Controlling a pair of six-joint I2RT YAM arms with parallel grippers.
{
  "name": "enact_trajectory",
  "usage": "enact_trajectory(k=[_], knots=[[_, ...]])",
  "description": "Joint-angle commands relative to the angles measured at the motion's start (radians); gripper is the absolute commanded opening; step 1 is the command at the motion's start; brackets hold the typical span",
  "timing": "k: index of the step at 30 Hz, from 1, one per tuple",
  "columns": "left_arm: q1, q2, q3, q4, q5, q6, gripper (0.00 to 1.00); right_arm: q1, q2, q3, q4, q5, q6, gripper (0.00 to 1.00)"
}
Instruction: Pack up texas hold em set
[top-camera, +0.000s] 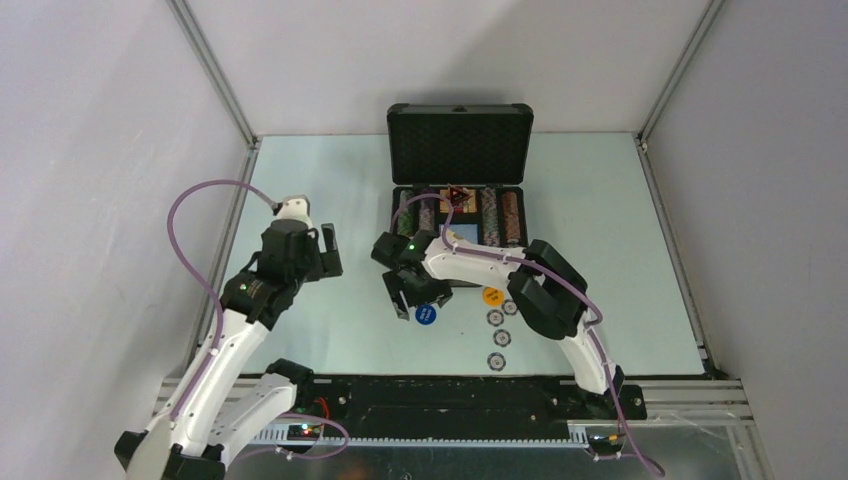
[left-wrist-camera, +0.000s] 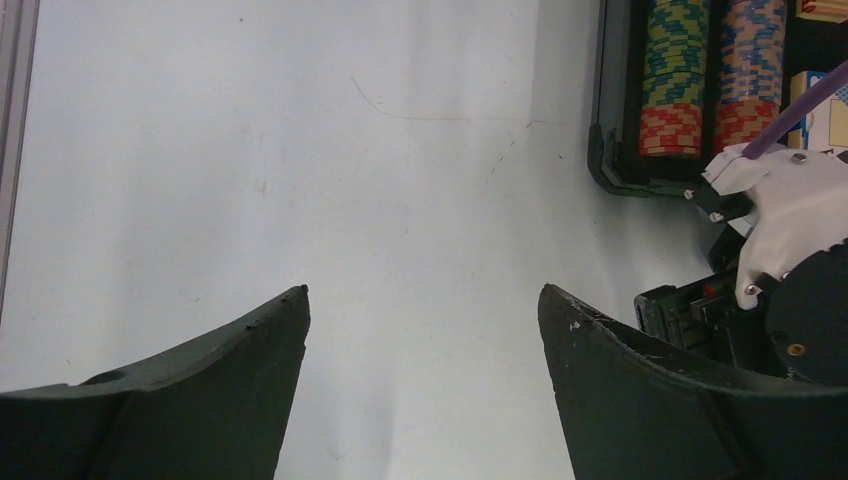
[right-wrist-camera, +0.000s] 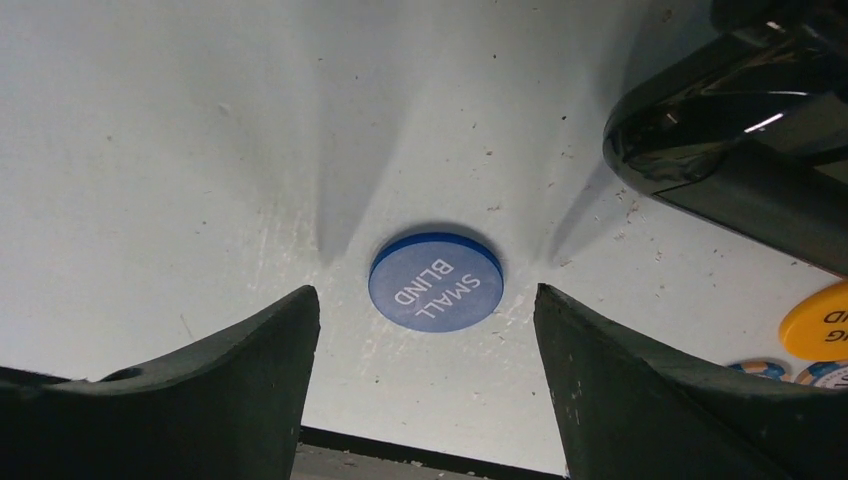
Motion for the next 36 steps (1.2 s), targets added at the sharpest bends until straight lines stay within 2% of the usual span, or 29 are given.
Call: enact_trajectory(k=[1, 23, 36], knots=[[0.012, -0.017, 0.004, 0.026, -0.021, 0.001, 0.89, -0.005, 0.024, 0.042, -0.025, 0.001, -0.010, 0.81], [0.022, -0.015, 0.000, 0.027, -0.018, 0.004, 0.90, -0.011, 0.065, 0.037, -0.025, -0.008, -0.023, 0.70], [0.022, -0.008, -0.001, 0.028, -0.008, 0.006, 0.90, 0.000, 0.050, 0.014, -0.035, -0.019, -0.021, 0.76]])
